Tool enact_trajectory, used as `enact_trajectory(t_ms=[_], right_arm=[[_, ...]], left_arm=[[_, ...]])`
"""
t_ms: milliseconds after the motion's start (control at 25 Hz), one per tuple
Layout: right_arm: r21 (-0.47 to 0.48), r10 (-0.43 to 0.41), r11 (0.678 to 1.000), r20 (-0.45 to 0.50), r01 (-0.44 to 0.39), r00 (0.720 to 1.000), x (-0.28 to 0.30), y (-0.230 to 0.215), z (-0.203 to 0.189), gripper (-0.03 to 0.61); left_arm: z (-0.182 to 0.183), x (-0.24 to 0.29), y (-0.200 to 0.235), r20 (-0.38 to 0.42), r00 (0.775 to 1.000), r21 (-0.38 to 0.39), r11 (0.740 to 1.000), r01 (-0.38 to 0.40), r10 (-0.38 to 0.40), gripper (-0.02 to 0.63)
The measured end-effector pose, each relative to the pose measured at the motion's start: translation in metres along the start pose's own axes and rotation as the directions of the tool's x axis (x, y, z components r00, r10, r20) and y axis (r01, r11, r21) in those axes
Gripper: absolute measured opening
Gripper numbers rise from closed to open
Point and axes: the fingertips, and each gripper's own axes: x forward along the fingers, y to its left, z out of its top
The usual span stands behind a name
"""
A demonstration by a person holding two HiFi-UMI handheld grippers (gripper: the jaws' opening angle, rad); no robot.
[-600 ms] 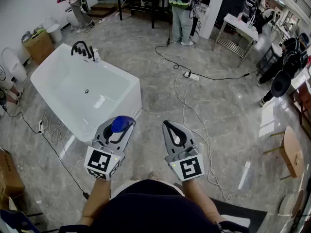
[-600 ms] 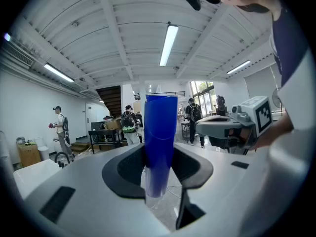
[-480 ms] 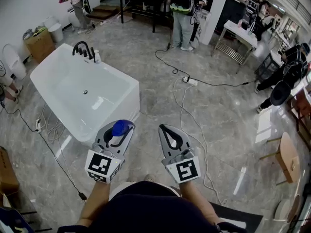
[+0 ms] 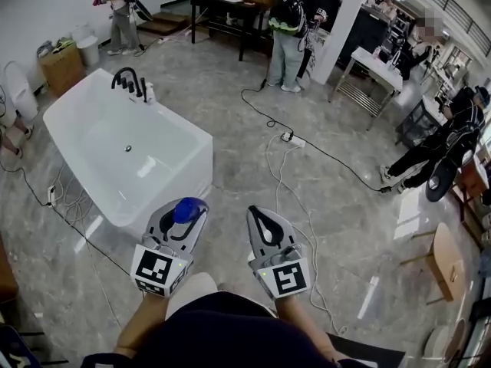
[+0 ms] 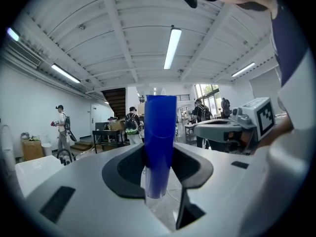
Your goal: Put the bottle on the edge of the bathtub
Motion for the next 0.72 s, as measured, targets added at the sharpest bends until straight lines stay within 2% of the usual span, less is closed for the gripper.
enact_trajectory(t_ms=[160, 360, 720], right_arm=[[0.044, -0.018, 0.999, -0.021, 0.019, 1.000, 0.009, -0.016, -0.013, 0.002], [0.056, -0.034, 0.998, -0.070, 0.038, 0.997, 0.028, -0.040, -0.033, 0.002], [0.071, -0.045, 0.996, -0.079, 0.051, 0.996, 0.118, -0.095, -0.046, 0.002]], left_arm=[[-0.006, 0.016, 0.010, -0.014, 1.000, -0.012, 1.000, -0.002, 0.002, 0.152], [-0.017, 0.045, 0.029, -0.032, 0.999, -0.039, 0.999, -0.005, 0.004, 0.152], [-0.018, 0.127, 0.095, -0.034, 0.999, -0.052, 0.999, -0.004, 0.002, 0.152]])
